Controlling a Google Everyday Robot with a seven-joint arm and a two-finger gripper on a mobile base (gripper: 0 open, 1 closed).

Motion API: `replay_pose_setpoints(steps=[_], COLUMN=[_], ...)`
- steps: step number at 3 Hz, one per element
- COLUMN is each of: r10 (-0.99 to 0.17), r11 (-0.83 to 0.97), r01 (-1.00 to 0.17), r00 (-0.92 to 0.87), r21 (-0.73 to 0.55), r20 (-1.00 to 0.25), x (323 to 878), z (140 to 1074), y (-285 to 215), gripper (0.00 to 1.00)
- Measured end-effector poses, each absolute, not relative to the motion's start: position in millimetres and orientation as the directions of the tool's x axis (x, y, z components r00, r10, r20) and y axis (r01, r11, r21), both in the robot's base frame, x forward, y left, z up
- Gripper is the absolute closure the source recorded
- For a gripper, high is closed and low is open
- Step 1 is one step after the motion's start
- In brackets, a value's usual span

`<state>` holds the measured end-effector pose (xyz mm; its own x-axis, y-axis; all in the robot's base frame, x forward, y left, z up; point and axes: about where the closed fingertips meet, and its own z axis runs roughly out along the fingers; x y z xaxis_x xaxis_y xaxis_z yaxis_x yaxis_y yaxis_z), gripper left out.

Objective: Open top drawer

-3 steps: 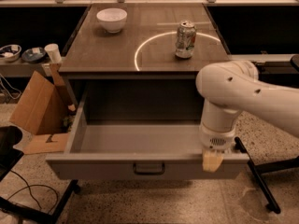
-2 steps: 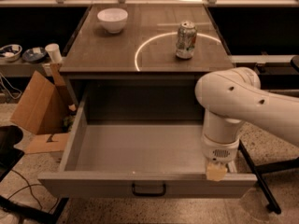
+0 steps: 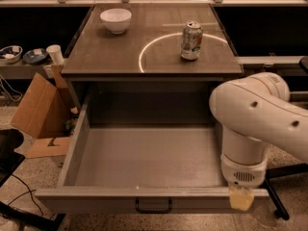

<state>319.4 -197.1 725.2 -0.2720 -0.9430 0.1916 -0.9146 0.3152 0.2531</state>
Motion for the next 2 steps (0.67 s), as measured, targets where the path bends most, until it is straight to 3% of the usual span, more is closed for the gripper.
replay_pose_setpoints(steps=[1,2], r10=[-0.918,-0.916], r11=[0.367,0.372], r01=[-0.897,-0.898], r00=[-0.307,-0.313], r21=[0.244,0.236], r20=[0.252,0.253], x=[285.9,283.9], z=[739.6,741.1], y=[-208.9,-209.8], gripper=[1.0,0.77])
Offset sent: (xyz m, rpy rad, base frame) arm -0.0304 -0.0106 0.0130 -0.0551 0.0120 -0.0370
